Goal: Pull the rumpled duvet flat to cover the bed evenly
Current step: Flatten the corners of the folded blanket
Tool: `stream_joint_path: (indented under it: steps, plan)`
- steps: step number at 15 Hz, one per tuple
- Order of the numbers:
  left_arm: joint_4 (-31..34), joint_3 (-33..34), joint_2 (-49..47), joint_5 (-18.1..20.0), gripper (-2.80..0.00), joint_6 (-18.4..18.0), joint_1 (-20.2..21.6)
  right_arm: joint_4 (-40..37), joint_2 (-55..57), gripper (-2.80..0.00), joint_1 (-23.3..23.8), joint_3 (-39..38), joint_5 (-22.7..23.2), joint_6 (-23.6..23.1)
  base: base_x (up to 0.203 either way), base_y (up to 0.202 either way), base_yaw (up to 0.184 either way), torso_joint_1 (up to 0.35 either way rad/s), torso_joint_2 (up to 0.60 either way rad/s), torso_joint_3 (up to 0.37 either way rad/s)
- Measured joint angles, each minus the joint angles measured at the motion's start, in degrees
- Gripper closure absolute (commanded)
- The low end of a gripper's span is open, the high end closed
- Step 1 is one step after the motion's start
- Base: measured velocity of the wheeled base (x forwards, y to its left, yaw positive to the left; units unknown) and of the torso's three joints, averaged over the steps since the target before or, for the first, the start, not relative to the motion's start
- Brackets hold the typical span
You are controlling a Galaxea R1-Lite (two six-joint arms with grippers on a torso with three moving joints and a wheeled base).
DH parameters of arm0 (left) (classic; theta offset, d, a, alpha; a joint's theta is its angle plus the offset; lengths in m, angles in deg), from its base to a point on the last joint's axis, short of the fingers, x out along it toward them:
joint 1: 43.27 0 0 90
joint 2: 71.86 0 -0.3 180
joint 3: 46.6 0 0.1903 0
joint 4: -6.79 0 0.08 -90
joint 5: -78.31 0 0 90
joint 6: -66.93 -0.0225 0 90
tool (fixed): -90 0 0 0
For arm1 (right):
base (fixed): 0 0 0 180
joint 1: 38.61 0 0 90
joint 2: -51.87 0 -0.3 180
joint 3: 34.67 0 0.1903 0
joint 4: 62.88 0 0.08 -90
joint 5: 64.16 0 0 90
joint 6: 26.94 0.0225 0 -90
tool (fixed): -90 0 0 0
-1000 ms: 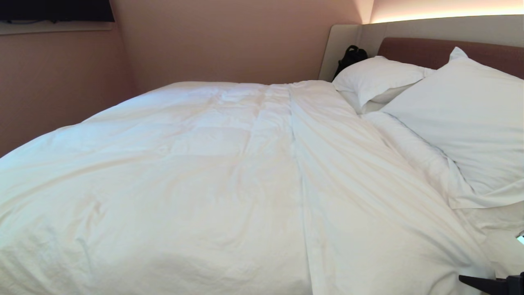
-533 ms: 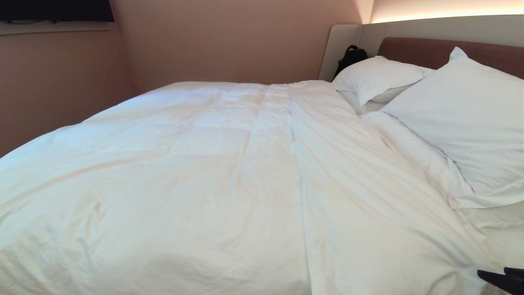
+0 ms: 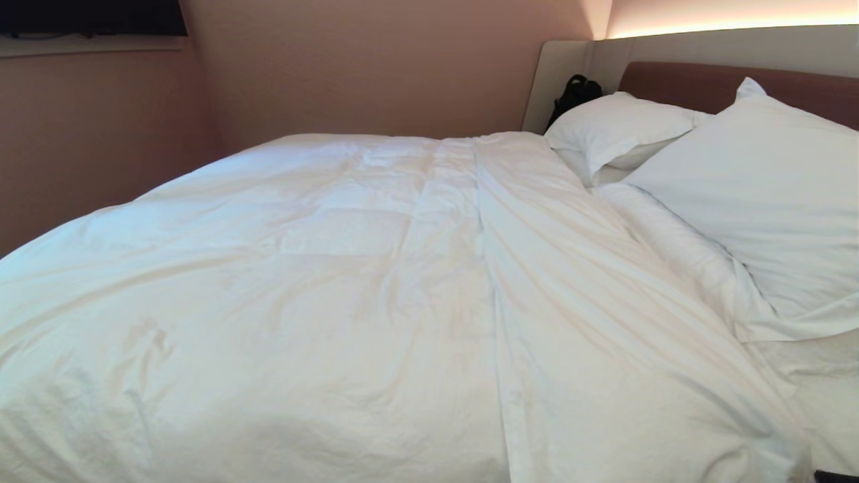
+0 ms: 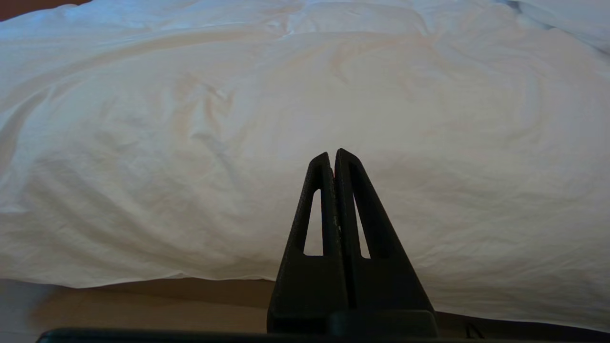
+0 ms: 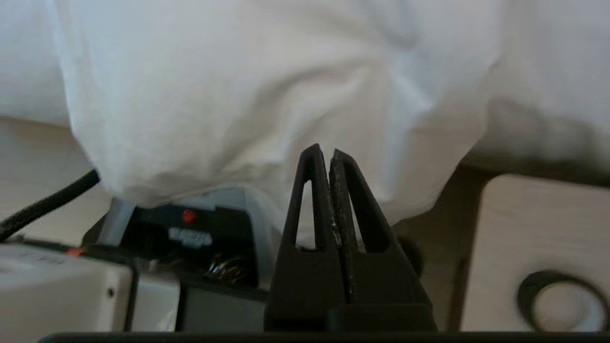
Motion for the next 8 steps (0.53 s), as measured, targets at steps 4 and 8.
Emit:
stream_joint_path:
  steps: [4, 8]
  plan:
    - [0.0, 0.0, 0.0, 0.0, 0.0, 0.0, 0.0, -3.0, 3.3, 0.0, -0.9, -0.3, 0.1, -0.1, 0.0, 0.0, 0.0, 0.0, 0.0, 0.0]
    - [0.0, 0.0, 0.0, 0.0, 0.0, 0.0, 0.0, -1.1, 11.6, 0.0, -1.6, -0.2, 0.5, -0.1, 0.0, 0.0, 0.0, 0.0, 0.0, 0.0]
